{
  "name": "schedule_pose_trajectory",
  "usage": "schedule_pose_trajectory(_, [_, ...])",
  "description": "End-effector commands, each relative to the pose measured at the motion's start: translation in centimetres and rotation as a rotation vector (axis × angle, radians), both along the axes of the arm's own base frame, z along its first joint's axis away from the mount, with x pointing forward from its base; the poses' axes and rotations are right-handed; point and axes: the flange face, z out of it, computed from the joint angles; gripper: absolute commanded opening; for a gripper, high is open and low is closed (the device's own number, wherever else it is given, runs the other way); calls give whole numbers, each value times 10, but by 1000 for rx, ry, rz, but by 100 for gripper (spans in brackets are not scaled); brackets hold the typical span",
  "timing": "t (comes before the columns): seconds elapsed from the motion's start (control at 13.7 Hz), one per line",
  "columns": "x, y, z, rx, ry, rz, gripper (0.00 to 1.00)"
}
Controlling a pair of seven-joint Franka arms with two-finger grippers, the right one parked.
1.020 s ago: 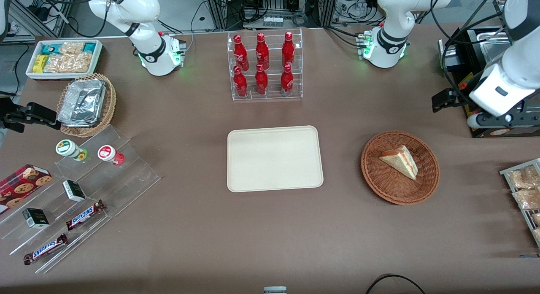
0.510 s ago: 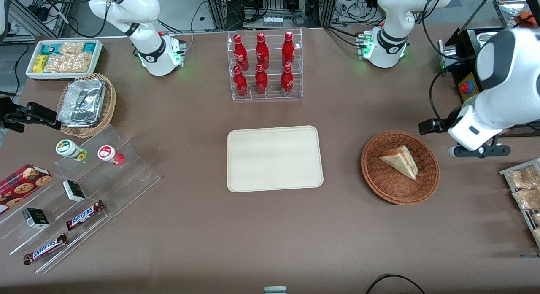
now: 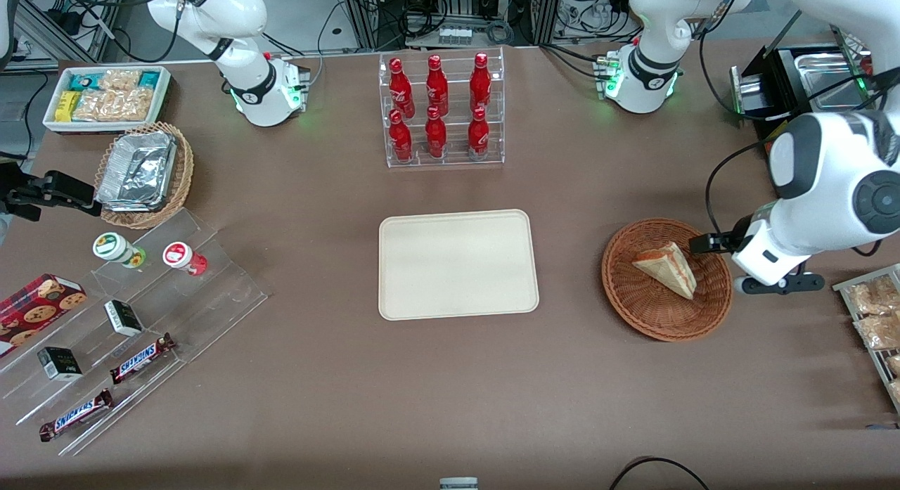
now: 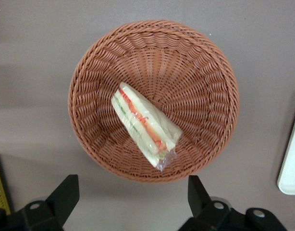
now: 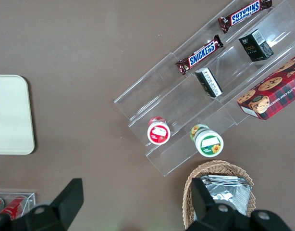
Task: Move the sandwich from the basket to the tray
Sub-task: 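Move the open left gripper over the sandwich in the wicker basket, then lower the left gripper and close it on the wrapped sandwich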
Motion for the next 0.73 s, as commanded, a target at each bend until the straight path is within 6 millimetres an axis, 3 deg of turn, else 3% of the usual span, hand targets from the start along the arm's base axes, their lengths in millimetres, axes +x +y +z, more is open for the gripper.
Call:
schedule_pose_trajectory(0.0, [-6, 1, -11, 15, -24, 52, 100])
schedule_pose_trajectory(0.22, [-9, 0, -24, 35, -31, 169, 100])
schedule_pose_trajectory(0.66, [-13, -7, -44, 86, -84, 622, 100])
